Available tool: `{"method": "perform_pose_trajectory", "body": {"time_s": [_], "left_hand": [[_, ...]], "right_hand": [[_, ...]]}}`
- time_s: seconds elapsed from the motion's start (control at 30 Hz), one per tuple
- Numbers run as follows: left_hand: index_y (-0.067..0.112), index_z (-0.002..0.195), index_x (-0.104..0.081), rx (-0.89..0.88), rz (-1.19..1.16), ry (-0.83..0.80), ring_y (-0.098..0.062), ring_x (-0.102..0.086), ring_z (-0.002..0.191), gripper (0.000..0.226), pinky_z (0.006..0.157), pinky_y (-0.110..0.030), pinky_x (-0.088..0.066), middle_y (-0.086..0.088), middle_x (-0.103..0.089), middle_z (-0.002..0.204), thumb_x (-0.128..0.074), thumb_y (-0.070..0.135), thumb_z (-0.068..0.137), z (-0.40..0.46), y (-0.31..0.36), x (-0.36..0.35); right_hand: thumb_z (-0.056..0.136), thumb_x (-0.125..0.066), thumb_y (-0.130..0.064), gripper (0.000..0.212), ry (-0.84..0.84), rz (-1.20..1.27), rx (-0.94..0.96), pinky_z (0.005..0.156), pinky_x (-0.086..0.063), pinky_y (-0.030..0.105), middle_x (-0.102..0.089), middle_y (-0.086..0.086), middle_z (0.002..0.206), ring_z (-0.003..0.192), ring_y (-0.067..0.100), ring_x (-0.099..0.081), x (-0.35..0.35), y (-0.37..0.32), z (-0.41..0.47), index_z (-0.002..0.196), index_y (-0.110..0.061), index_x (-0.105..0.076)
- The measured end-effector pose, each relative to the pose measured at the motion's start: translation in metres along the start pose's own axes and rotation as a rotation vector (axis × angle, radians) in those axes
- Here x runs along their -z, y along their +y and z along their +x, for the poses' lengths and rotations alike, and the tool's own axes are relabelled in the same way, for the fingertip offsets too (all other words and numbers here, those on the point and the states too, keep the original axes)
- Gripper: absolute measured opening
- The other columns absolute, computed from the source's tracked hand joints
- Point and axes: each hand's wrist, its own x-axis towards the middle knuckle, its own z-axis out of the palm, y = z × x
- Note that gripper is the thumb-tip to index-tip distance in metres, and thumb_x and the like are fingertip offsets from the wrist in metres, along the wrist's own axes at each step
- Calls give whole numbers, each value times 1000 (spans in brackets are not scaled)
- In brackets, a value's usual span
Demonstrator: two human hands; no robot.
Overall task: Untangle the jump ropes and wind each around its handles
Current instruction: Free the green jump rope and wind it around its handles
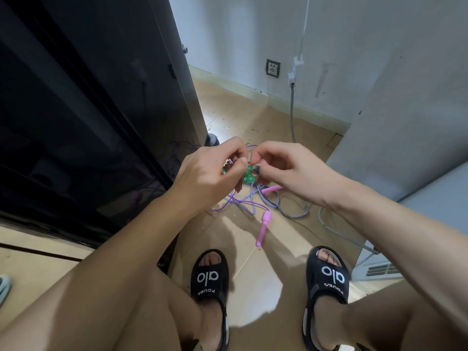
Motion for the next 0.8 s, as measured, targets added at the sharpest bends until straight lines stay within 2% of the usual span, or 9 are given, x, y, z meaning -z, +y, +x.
{"method": "perform_pose_trajectory", "body": {"time_s": [0.07, 0.17, 0.27, 0.37, 0.5, 0.6, 0.63, 0.7, 0.8], "left_hand": [[25, 89, -57, -12, -11, -24, -8, -67, 71, 11, 77, -44, -54, 12, -70, 67, -52, 21, 97, -2, -1, -1], [24, 88, -59, -25, -56, -51, -10, -68, 71, 11, 74, -47, -56, 8, -70, 67, -53, 19, 97, -2, -4, -2], [22, 89, -59, -28, -96, -71, -14, -69, 72, 10, 74, -50, -56, 5, -70, 69, -53, 20, 96, -1, -7, -3], [21, 89, -60, -28, -118, -71, -17, -70, 69, 11, 72, -51, -56, 3, -70, 69, -54, 17, 97, 0, -10, -3], [21, 87, -61, -32, -125, -43, -24, -68, 61, 12, 62, -44, -54, 4, -70, 68, -55, 16, 96, 3, -13, -1], [22, 87, -61, -24, -80, -83, -7, -59, 52, 12, 56, -30, -43, 7, -70, 66, -56, 18, 96, 2, -13, -3], [23, 86, -61, -20, -73, -99, -6, -55, 50, 12, 56, -26, -39, 8, -69, 66, -56, 18, 96, 1, -13, -4], [23, 87, -62, -14, -86, -130, -8, -56, 53, 12, 57, -28, -40, 8, -70, 66, -56, 19, 97, -1, -13, -5], [23, 88, -61, -9, -103, -160, -12, -59, 52, 11, 57, -29, -41, 7, -71, 66, -56, 20, 97, 0, -14, -6]], "right_hand": [[93, -55, -2, 15, -66, 25, -31, 64, -51, 20, -60, -2, 72, 63, 4, -65, 1, -1, -1, 97, -13, -64], [92, -55, -1, 13, -113, 35, -38, 65, -47, 18, -55, -5, 70, 69, 10, -69, 1, -2, -2, 93, -13, -61], [93, -56, 1, 11, -101, 0, -10, 57, -38, 8, -53, -8, 64, 55, 0, -59, 1, -4, -3, 91, -8, -61], [93, -57, 2, 9, -75, -24, 19, 56, -37, 8, -52, -10, 64, 53, -1, -56, -1, -4, -5, 90, -6, -61], [93, -58, -2, 12, -21, -17, 3, 59, -42, 11, -54, -9, 64, 57, -2, -59, -3, 0, -4, 97, -10, -66], [93, -60, -4, 8, -60, -5, -35, 64, -49, 17, -65, 10, 72, 63, 4, -66, -4, 2, -4, 95, -9, -66], [92, -62, -5, 5, -80, -4, -39, 65, -51, 20, -64, 10, 71, 66, 7, -68, -5, 4, -4, 93, -9, -65], [91, -65, -7, 3, -106, -33, -32, 66, -49, 22, -59, 2, 66, 67, 10, -68, -6, 7, -4, 88, -9, -64], [91, -63, -12, 7, -118, -149, 0, 68, -52, 35, -65, 4, 70, 67, 17, -63, -7, 9, -3, 85, -13, -61]]}}
